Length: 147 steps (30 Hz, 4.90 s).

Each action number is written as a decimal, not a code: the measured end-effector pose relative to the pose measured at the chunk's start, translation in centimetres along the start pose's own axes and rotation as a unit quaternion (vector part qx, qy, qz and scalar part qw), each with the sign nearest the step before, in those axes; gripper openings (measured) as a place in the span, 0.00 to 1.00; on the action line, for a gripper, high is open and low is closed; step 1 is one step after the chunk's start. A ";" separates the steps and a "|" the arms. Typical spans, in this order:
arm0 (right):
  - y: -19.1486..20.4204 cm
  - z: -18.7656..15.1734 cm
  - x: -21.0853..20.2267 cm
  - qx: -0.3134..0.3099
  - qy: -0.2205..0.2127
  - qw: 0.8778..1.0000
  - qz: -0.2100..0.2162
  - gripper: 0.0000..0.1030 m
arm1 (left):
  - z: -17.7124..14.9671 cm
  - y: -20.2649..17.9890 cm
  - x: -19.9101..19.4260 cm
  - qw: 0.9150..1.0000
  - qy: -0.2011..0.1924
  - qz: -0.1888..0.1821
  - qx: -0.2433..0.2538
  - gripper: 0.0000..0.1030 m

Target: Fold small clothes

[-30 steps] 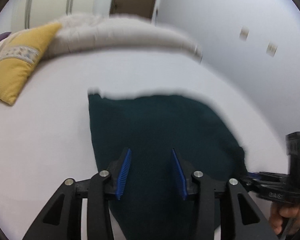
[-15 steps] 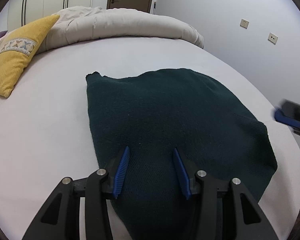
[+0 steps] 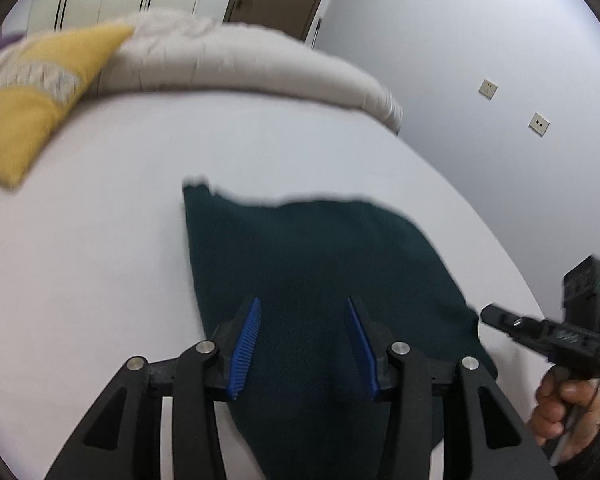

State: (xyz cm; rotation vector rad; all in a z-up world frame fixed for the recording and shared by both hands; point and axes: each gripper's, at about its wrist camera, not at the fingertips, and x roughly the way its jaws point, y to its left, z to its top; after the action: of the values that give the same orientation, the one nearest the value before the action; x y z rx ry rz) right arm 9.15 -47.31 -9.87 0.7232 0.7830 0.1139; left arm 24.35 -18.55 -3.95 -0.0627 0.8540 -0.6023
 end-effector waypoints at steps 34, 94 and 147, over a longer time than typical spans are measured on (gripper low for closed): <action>-1.2 -1.5 1.1 -0.016 0.054 0.997 -0.058 0.45 | 0.2 2.1 3.8 0.998 0.025 0.039 -0.031 0.53; 14.7 -14.7 11.2 -0.040 0.144 0.988 0.050 0.20 | -15.6 18.1 -10.8 0.987 0.092 -0.006 -0.134 0.49; 32.4 -18.8 -19.6 -0.244 -0.340 0.901 -0.115 1.00 | -18.6 0.7 -41.1 0.888 -0.322 0.328 0.021 1.00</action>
State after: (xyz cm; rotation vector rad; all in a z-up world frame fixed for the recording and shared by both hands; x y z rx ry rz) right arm -12.32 -19.30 13.42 0.1527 0.1411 -0.1533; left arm -9.44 6.94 11.78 0.0653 0.1747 0.0603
